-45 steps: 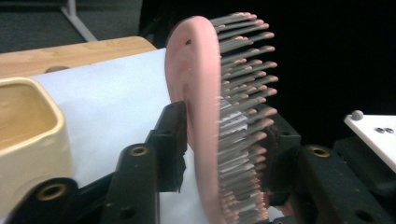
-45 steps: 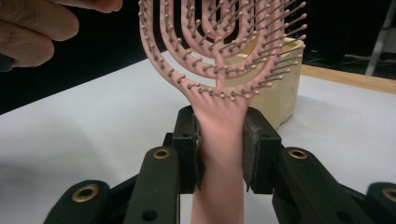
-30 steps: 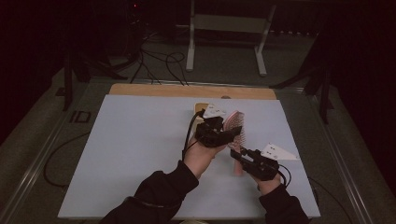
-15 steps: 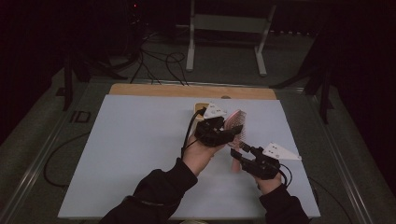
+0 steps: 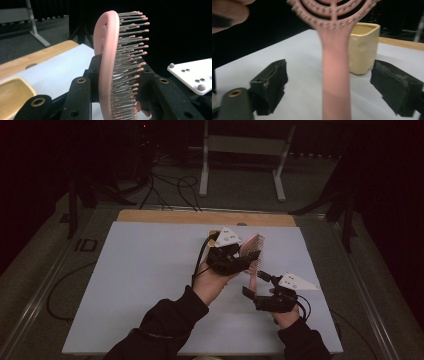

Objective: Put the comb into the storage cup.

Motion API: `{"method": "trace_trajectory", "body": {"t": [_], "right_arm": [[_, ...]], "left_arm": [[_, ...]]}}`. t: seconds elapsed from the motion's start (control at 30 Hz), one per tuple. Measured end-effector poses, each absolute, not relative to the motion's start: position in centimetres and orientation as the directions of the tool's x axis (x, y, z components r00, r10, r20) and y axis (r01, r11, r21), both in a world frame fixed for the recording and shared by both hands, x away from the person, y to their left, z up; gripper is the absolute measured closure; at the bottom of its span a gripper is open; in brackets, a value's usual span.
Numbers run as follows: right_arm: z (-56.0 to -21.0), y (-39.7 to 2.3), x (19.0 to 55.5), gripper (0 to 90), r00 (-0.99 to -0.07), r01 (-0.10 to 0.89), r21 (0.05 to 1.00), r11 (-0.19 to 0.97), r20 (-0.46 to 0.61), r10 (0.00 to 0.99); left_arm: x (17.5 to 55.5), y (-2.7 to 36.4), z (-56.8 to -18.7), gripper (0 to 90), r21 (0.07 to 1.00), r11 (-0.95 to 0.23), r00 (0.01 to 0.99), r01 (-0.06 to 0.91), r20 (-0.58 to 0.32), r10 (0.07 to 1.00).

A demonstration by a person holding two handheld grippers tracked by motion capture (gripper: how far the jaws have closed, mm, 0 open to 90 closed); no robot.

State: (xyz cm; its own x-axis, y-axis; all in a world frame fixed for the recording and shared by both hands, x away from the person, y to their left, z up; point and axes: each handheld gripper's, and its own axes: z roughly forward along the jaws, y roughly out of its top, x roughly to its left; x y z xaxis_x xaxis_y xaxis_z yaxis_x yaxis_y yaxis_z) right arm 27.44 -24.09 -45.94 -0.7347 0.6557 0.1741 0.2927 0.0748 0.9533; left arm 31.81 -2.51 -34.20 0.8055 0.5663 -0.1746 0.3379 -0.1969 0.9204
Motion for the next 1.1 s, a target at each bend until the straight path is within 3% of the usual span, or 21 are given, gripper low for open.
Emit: {"method": "trace_trajectory", "body": {"t": [0.6,1.1], "right_arm": [[-46.5,-23.3,27.4,9.7,-0.797,0.287,0.934,0.214,0.108,0.594],[-46.7,-24.1,26.5,9.7,-0.809,0.291,0.924,0.247,0.1,0.58]], "left_arm": [[33.1,0.1,-33.8,66.1,0.946,-0.173,0.8,0.274,-0.124,0.588],[34.4,2.6,-33.8,66.2,0.949,-0.152,0.785,0.274,-0.13,0.606]]}}
